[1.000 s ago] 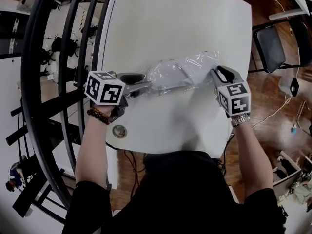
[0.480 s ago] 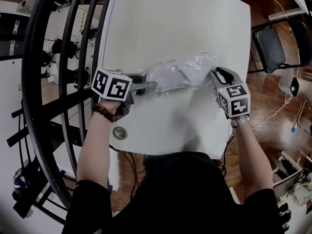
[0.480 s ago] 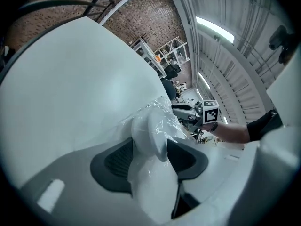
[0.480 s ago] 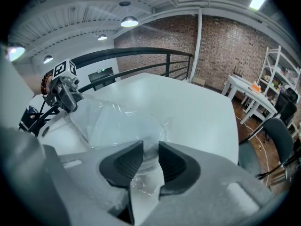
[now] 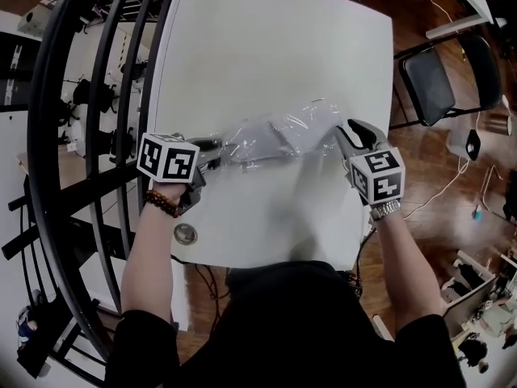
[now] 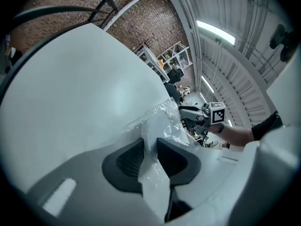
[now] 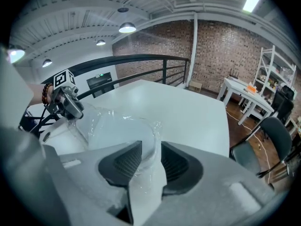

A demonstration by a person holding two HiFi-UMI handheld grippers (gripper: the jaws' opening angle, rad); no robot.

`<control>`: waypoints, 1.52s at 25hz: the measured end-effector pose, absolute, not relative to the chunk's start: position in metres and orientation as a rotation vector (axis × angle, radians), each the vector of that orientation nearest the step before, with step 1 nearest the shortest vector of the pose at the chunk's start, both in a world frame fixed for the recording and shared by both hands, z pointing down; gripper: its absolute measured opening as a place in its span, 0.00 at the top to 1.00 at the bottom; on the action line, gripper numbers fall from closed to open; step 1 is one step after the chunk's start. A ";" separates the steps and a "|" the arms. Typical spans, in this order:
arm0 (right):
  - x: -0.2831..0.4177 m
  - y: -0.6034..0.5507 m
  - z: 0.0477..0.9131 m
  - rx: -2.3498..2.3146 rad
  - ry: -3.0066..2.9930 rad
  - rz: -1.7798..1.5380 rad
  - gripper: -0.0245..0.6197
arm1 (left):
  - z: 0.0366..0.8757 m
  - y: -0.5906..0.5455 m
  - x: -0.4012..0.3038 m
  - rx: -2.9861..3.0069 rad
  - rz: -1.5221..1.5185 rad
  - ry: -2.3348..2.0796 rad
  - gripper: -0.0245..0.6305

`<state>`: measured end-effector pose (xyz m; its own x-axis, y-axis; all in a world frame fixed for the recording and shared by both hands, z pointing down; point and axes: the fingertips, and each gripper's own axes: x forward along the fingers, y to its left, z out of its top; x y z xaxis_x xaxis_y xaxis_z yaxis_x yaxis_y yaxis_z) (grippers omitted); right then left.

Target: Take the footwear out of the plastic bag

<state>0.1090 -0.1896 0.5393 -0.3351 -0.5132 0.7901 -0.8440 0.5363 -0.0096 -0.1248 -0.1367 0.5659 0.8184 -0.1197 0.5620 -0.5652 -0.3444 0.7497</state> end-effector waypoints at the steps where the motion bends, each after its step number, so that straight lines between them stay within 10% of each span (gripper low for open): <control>1: 0.111 -0.188 0.542 1.101 -2.006 0.576 0.79 | 0.566 -0.135 -0.126 1.894 0.497 -0.516 0.80; 9: 0.112 -0.183 0.546 1.089 -2.039 0.808 0.97 | 0.559 -0.137 -0.129 1.908 0.457 -0.525 0.82; 38: 0.167 -0.164 0.511 1.291 -1.921 0.744 0.97 | 0.523 -0.114 -0.145 1.834 0.248 -0.574 0.85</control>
